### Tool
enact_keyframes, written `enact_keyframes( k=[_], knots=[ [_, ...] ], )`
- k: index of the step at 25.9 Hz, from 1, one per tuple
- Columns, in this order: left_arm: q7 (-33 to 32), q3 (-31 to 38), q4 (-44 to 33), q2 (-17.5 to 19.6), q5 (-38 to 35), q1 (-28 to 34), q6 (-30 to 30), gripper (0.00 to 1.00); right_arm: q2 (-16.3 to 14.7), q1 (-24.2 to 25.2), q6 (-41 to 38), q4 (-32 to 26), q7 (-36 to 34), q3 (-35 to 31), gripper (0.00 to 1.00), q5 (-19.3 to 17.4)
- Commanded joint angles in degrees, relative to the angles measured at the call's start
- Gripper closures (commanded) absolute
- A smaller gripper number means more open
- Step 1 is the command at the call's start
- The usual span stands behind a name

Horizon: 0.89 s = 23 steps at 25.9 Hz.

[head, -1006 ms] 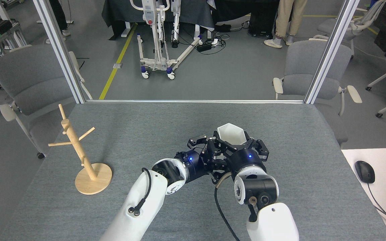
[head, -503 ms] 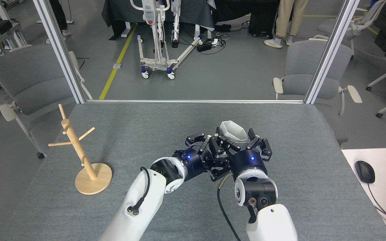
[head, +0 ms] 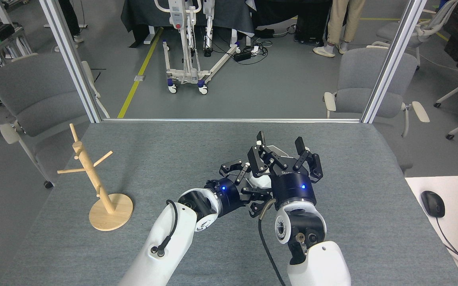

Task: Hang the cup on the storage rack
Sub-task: 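Carry the cup with the left gripper beside the wooden stand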

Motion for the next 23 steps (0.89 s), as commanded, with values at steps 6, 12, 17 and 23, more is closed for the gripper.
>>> enact_keyframes(
  k=[6, 12, 17, 23],
  knots=[
    [1.41, 3.05, -9.06, 2.78, 0.00, 10.30, -0.73, 1.00, -0.33, -0.23, -0.20, 0.18, -11.50, -9.88, 0.02, -6.47],
    [2.37, 12.81, -25.14, 7.27, 0.09, 21.99, -2.22, 1.00, -9.64, 3.90, -6.18, 3.34, -8.07, -21.74, 0.02, -5.68],
    [2.73, 24.67, -39.29, 7.27, 2.19, 30.51, -8.02, 1.00, -14.92, 11.37, -20.50, 5.19, -7.89, -30.53, 0.02, -4.63],
    [4.48, 35.66, -41.05, 7.35, 3.25, 34.64, -12.59, 1.00, -15.27, 18.40, -23.14, 4.66, -7.89, -31.85, 0.02, 0.12]
  ],
)
